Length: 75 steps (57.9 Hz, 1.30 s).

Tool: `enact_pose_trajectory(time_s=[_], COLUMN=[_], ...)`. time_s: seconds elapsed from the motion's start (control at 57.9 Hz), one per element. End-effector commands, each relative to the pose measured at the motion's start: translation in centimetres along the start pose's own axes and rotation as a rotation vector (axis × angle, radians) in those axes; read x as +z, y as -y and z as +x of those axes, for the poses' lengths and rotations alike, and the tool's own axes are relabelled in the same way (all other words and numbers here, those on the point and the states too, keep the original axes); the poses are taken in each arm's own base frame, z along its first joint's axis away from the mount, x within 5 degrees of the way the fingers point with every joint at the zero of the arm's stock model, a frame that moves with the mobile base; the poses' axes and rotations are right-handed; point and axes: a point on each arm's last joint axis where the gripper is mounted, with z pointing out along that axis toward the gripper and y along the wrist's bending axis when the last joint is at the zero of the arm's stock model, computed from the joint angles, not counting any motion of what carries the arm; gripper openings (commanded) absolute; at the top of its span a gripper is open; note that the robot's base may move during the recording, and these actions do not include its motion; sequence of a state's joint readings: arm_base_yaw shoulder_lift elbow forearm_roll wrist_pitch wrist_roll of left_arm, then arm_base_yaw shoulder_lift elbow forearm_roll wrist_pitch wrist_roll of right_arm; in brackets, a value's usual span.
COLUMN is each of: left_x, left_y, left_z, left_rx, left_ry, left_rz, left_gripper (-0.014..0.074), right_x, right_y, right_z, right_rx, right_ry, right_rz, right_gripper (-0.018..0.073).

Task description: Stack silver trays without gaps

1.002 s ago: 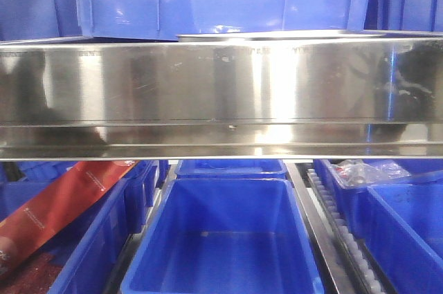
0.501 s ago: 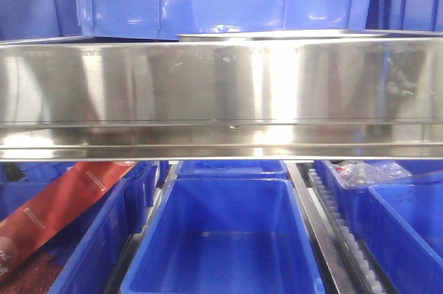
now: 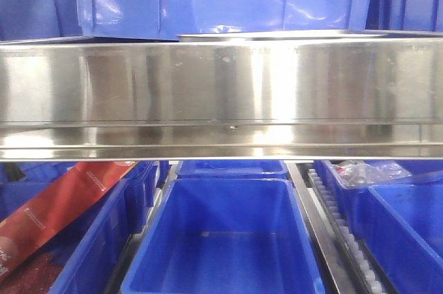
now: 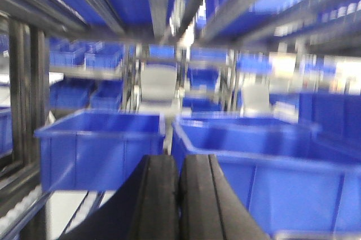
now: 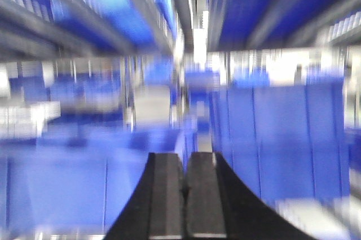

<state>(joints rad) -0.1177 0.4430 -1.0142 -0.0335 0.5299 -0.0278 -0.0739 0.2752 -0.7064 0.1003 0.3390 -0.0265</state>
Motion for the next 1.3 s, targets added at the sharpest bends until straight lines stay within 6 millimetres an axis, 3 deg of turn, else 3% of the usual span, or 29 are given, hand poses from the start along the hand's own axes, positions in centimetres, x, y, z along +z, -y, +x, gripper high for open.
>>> enact_pose_trajectory(time_s=[0.0, 0.069, 0.207, 0.449, 0.691, 0.968, 1.14, 1.279], left_x=[2.1, 4.2, 8.9, 16.3, 22.1, 27.3, 29.6, 30.8], left_y=[0.2, 0.4, 0.5, 1.7, 8.5, 16.3, 18.5, 19.1], left_z=[-0.6, -0.6, 1.4, 4.2, 7.2, 12.1, 15.1, 16.0], left_rx=[0.026, 0.0, -0.012, -0.073, -0.012, 0.13, 0.164, 0.167], left_ry=[-0.122, -0.224, -0.493, -0.672, -0.772, -0.923, -1.006, -1.021], left_rz=[0.021, 0.038, 0.051, 0.132, 0.321, 0.29, 0.288, 0.283], left_gripper=[-0.0013, -0.0013, -0.0013, -0.0013, -0.0016, -0.0016, 0.0019, 0.0202], right_x=[1.5, 3.3, 6.7, 13.7, 20.2, 25.1, 26.7, 27.2], right_y=[-0.1, -0.2, -0.4, -0.9, -3.2, -5.7, -6.4, -6.4], right_z=[-0.5, -1.3, -2.4, -3.3, 0.9, 8.4, 9.7, 9.5], right_rx=[-0.011, -0.011, 0.0, 0.07, 0.108, 0.01, 0.007, 0.006], right_ry=[-0.138, -0.272, -0.509, -0.743, -0.96, -1.174, -1.111, -1.053], right_rz=[-0.002, -0.005, -0.016, -0.069, -0.181, -0.218, -0.224, -0.219], right_gripper=[-0.0081, -0.0081, -0.0081, -0.0081, -0.0081, -0.0078, -0.0066, -0.0054])
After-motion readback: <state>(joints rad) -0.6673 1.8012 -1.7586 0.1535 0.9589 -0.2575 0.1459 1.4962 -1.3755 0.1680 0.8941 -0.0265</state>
